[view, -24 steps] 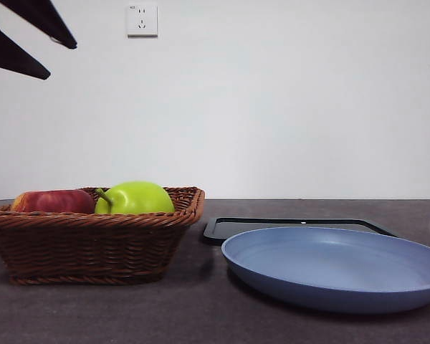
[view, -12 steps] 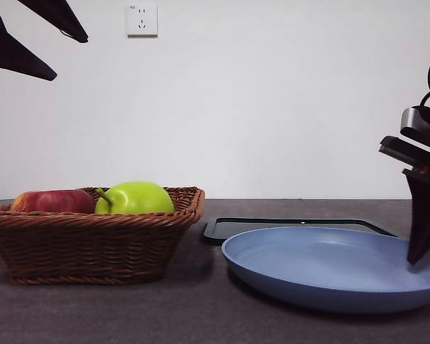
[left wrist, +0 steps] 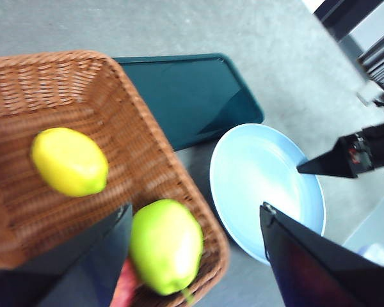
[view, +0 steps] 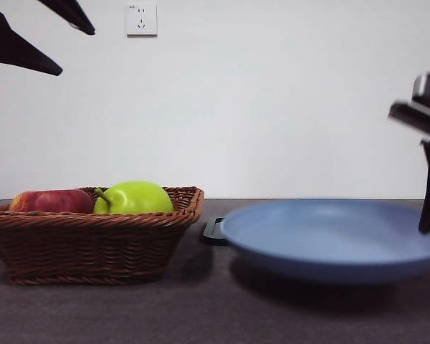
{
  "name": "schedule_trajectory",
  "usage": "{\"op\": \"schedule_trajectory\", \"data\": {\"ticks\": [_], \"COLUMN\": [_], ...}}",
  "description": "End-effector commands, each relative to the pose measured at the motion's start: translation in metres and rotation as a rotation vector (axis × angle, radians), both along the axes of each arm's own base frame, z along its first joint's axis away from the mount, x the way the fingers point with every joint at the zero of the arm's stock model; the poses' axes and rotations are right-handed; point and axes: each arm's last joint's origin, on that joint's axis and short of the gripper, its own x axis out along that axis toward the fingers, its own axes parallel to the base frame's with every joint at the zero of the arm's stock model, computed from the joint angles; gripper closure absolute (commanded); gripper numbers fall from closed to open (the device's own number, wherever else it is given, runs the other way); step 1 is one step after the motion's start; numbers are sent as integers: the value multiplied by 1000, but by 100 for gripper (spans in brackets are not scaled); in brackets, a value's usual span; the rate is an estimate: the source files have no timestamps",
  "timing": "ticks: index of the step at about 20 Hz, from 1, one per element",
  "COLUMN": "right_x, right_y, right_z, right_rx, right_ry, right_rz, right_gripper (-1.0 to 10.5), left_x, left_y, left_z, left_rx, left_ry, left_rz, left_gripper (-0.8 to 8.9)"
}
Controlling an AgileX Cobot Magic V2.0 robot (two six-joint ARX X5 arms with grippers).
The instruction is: Take the lemon from the basket,put the lemon in the plate,hand out the plate
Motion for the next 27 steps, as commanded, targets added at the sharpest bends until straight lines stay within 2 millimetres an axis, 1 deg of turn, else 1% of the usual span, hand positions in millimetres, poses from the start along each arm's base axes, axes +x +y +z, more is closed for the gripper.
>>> {"op": "schedule_trajectory", "data": {"ticks": [1,4,9,14,17,19,22,24,25,27], "right_x": [-7,-22,-38,-45,-47,-47,-47,-47,-47,-47], "right_y": [0,-3,-5,-6,-6,-6,-6,-6,-6,-6], "right_z": [15,31,48,53,52,52,51,51,51,51], "right_rx": [12,18,30,31,24,23,23,23,23,23], "right_ry": [-35,-81,-163,-175,-157,-155,-154,-154,-154,-154], "right_rz": [-2,-2,-2,0,8,8,8,8,8,8], "right_gripper": [944,944,944,944,944,944,944,944,944,944], "left_x": [6,21,62,109,134,148,159,163,164,166], "left_y": [-4,-11,-30,-54,-70,-79,-86,-87,-88,-88], "left_z": [4,0,-12,-32,-48,-64,-95,-110,-113,-113], "left_rx": [-19,40,191,344,393,430,486,505,508,515], "left_ry": [2,64,181,263,307,350,422,456,459,428], "left_rz": [33,72,131,179,178,182,198,192,190,168], "left_gripper": [463,463,463,463,463,463,463,463,463,464]}}
